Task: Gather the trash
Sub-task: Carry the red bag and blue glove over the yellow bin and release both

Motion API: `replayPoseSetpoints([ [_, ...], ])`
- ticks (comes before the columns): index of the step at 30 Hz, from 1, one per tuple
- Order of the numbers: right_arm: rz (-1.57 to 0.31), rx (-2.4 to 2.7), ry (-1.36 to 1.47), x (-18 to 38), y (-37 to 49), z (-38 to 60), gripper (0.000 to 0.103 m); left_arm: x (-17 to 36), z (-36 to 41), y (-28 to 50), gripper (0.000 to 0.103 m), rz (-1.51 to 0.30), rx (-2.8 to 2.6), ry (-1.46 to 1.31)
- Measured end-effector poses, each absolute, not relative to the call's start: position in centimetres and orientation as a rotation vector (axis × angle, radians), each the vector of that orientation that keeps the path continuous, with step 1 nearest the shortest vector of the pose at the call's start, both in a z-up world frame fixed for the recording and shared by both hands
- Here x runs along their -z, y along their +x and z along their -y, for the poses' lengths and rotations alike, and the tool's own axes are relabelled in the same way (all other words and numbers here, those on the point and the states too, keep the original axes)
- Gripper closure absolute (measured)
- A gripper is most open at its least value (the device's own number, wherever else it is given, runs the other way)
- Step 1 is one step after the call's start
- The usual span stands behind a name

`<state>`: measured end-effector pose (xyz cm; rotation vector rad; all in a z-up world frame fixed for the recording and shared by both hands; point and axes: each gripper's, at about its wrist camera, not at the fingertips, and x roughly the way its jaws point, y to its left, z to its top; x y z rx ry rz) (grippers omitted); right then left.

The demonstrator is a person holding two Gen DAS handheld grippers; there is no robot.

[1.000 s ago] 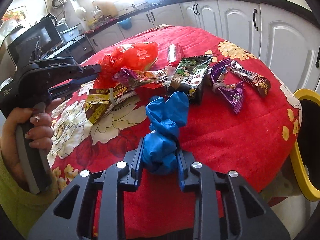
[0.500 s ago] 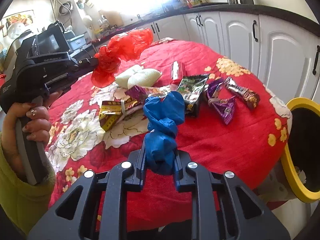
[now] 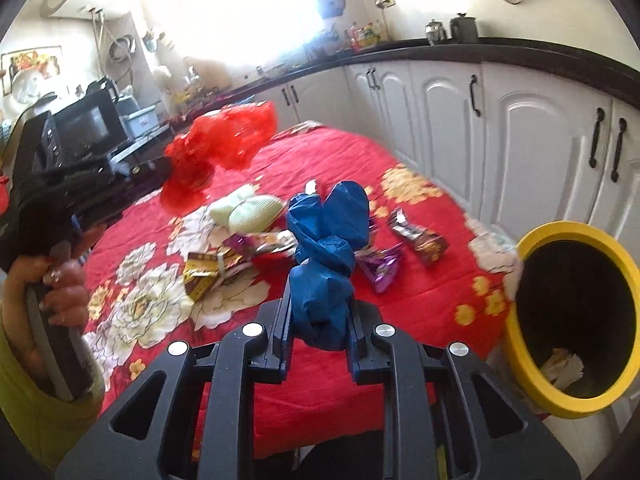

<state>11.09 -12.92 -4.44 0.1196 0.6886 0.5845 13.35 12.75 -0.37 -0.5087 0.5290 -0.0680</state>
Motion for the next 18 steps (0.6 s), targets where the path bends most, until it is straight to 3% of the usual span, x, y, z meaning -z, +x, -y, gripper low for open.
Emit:
replayPoseSetpoints([
  [18, -0.622, -0.415, 0.193, 3.5, 12.3, 22.3, 0.083, -0.1, -5.3, 13.4, 0.101, -0.558, 0.161, -0.373],
])
